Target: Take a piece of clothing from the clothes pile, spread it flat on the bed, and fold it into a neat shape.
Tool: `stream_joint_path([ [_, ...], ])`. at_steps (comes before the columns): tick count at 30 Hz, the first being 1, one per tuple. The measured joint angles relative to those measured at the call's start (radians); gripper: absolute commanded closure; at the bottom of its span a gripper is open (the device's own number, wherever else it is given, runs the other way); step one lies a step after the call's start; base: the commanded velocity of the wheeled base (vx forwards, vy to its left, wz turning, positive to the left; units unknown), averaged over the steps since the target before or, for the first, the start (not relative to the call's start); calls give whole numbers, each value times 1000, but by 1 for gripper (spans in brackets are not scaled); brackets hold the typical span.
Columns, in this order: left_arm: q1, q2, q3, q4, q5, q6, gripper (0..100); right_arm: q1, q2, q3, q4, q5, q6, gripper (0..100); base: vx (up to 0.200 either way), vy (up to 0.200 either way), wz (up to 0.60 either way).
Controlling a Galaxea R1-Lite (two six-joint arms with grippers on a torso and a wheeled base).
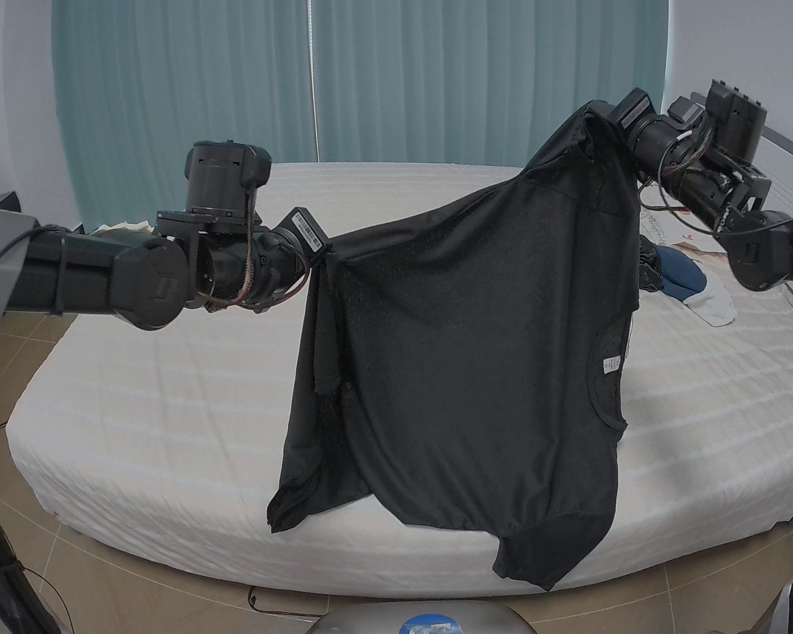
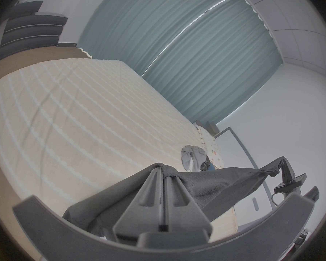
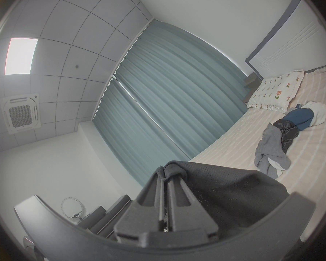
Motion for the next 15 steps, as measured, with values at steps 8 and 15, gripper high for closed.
stream_joint_path([
  [8, 13, 129, -52, 0, 0, -3, 100, 7, 137, 10, -22, -35, 0, 100, 0, 0, 0],
  [15, 21, 227, -84, -7, -1, -11, 100, 7, 257, 6, -94, -75, 2, 100, 0, 0, 0],
])
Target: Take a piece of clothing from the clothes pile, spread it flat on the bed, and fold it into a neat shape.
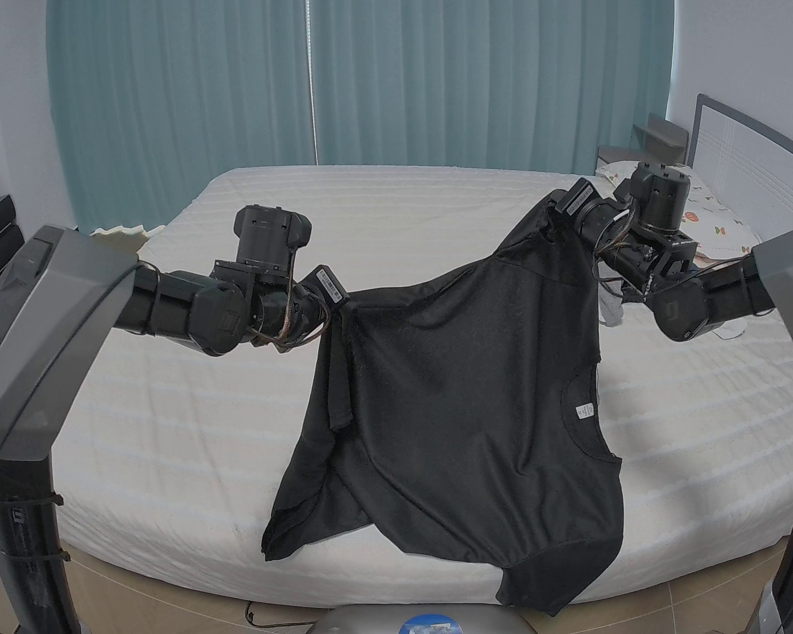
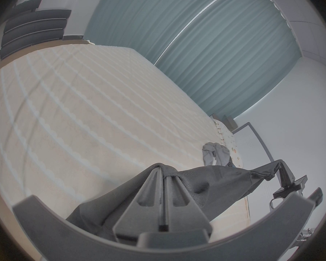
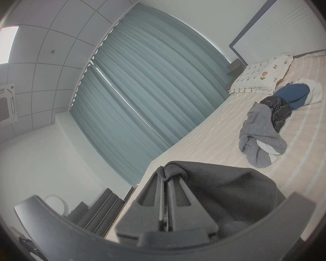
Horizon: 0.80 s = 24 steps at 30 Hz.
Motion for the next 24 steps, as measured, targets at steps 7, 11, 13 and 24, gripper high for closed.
stream_joint_path([
  [7, 3, 101, -56, 2, -1, -34, 0, 2, 119, 3, -33, -13, -3, 0, 0, 0, 0],
  [11, 6, 161, -97, 6, 1, -53, 0, 2, 184, 8, -34, -14, -10, 0, 0, 0, 0],
  [13, 9, 186, -108, 11, 3, -56, 0, -2, 212, 10, -29, -13, -13, 0, 0, 0, 0],
  [24, 69, 209, -111, 138, -5, -57, 0, -76, 204, 93, 197, 42, 2, 0, 0, 0, 0],
])
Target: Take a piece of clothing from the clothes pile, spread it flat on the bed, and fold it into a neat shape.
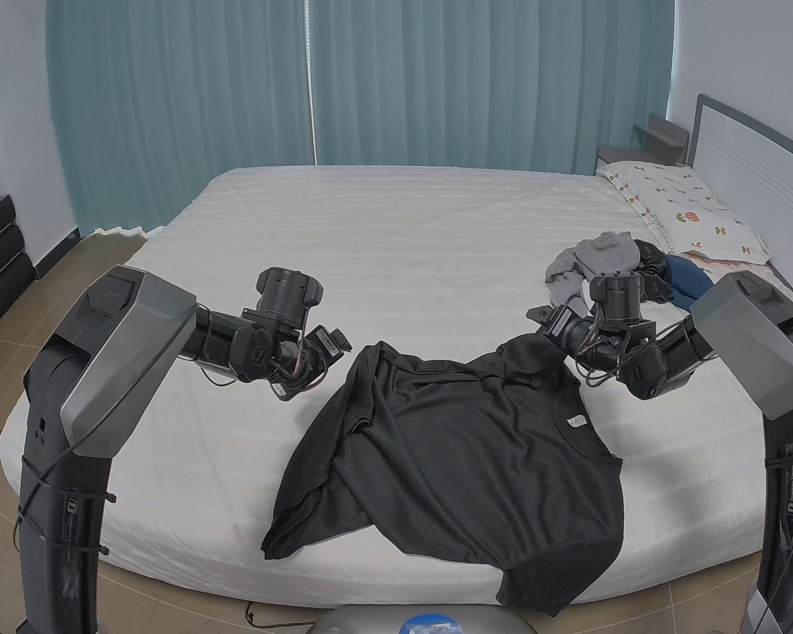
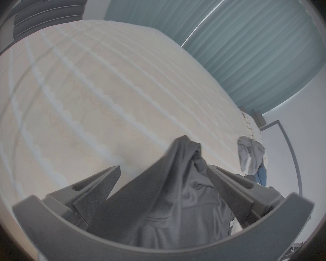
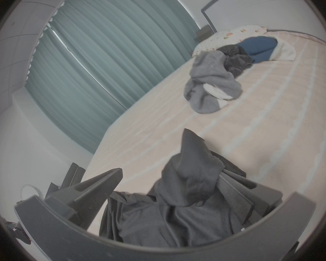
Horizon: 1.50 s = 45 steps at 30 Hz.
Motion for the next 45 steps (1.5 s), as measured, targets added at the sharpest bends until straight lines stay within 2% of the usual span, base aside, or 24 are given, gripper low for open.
stream_joint_path([
  [3, 23, -18, 29, 14, -31, -1, 0, -28, -25, 33, 5, 23, 55, 0, 0, 0, 0],
  [9, 37, -81, 156, 6, -155, -6, 0, -58, -69, 70, 7, 50, 139, 0, 0, 0, 0],
  [14, 43, -151, 315, -71, -234, -49, 0, -74, -95, 124, 8, 77, 131, 0, 0, 0, 0],
  [19, 39, -210, 469, -201, -258, -120, 0, -75, -116, 210, -10, 99, 101, 0, 0, 0, 0],
  [23, 36, -256, 589, -336, -265, -164, 0, -66, -139, 290, -22, 111, 110, 0, 0, 0, 0],
  [27, 31, -290, 672, -409, -266, -174, 0, -50, -160, 383, -30, 118, 156, 0, 0, 0, 0],
  [36, -32, -313, 737, -423, -228, -172, 0, -11, -193, 568, -165, 125, 181, 0, 0, 0, 0],
  [41, -109, -314, 777, -423, -142, -170, 0, 10, -227, 678, -281, 126, 182, 0, 0, 0, 0],
  [45, -164, -314, 810, -402, -109, -171, 0, 31, -241, 736, -348, 125, 181, 0, 0, 0, 0],
])
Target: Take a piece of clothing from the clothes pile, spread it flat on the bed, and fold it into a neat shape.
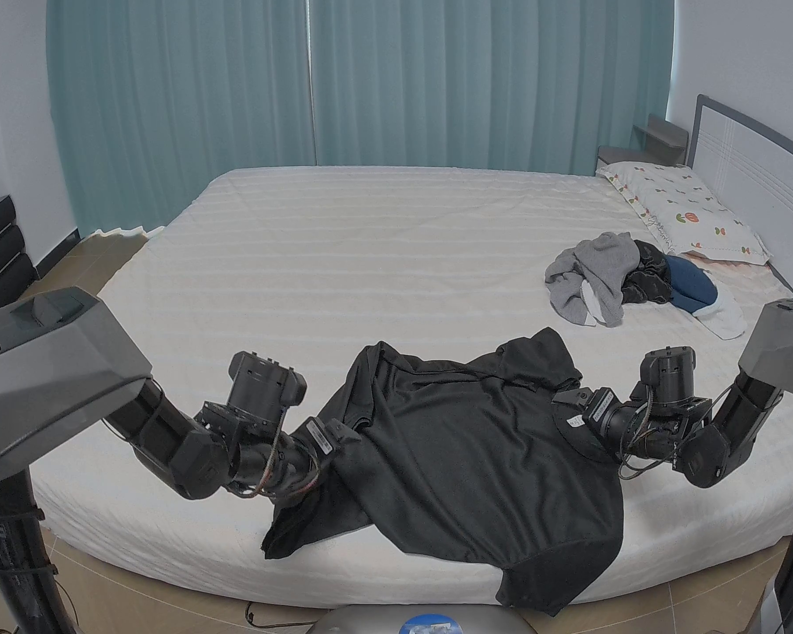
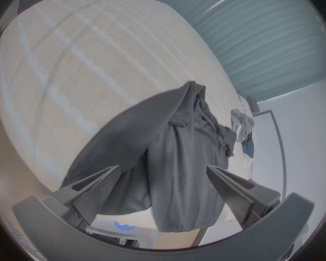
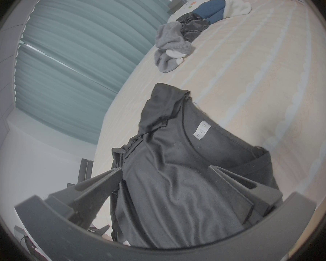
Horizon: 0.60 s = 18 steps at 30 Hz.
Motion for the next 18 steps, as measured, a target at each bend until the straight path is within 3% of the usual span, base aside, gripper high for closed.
stream_joint_path([
  [18, -9, 56, -18, 30, 44, 3, 0, 15, -20, 56, -27, 0, -1, 0, 0, 0, 0],
])
